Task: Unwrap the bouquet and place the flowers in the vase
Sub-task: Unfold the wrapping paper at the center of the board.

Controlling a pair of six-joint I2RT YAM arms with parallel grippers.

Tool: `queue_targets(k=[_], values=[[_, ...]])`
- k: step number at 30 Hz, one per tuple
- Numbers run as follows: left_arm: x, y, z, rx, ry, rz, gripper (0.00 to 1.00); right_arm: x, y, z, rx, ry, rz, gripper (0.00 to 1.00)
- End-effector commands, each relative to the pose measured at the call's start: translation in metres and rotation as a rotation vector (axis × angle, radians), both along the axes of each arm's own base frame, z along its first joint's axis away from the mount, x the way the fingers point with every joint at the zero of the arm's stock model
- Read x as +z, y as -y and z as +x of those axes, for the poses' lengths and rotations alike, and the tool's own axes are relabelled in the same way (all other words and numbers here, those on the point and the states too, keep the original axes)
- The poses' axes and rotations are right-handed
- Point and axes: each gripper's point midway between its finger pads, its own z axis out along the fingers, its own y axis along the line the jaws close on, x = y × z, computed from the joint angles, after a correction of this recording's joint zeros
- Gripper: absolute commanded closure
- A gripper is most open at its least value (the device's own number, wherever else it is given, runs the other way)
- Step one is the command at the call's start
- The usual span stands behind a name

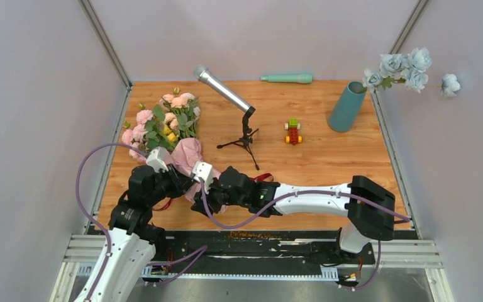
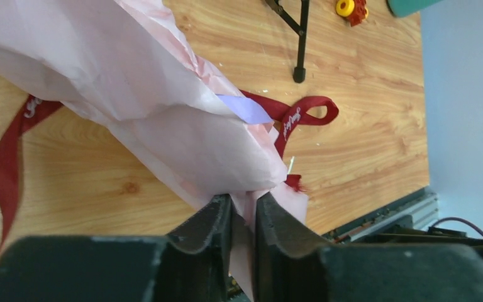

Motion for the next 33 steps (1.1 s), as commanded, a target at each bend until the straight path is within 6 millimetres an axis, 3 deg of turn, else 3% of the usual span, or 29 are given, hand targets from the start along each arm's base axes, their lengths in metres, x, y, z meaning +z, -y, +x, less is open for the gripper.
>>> queue_targets(k=[1,7,13,16,22,33], values=[[0.005,-0.011,0.003,0.043,0.035,0.044,0.80,0.055,0.012,0.010,-0.060,0.051,0.078,0.47],[0.002,-0.018,-0.004,0.071,0.029,0.065,0.85,0.066,0.051,0.038,-0.164,0.036,0.091,0.33],[0.001,-0.017,-0.006,0.071,0.024,0.055,0.86,0.045,0.072,0.062,-0.158,-0.022,0.061,0.32],[0.002,-0.018,-0.007,0.071,0.018,0.056,0.86,0.027,0.072,0.069,-0.134,-0.048,0.027,0.33],[0.005,-0.020,-0.008,0.083,0.015,0.063,0.85,0.000,0.057,0.060,-0.038,-0.091,-0.014,0.37],[0.004,-0.022,-0.009,0.088,-0.001,0.078,0.85,-0.033,0.045,0.060,0.030,-0.092,-0.074,0.37]])
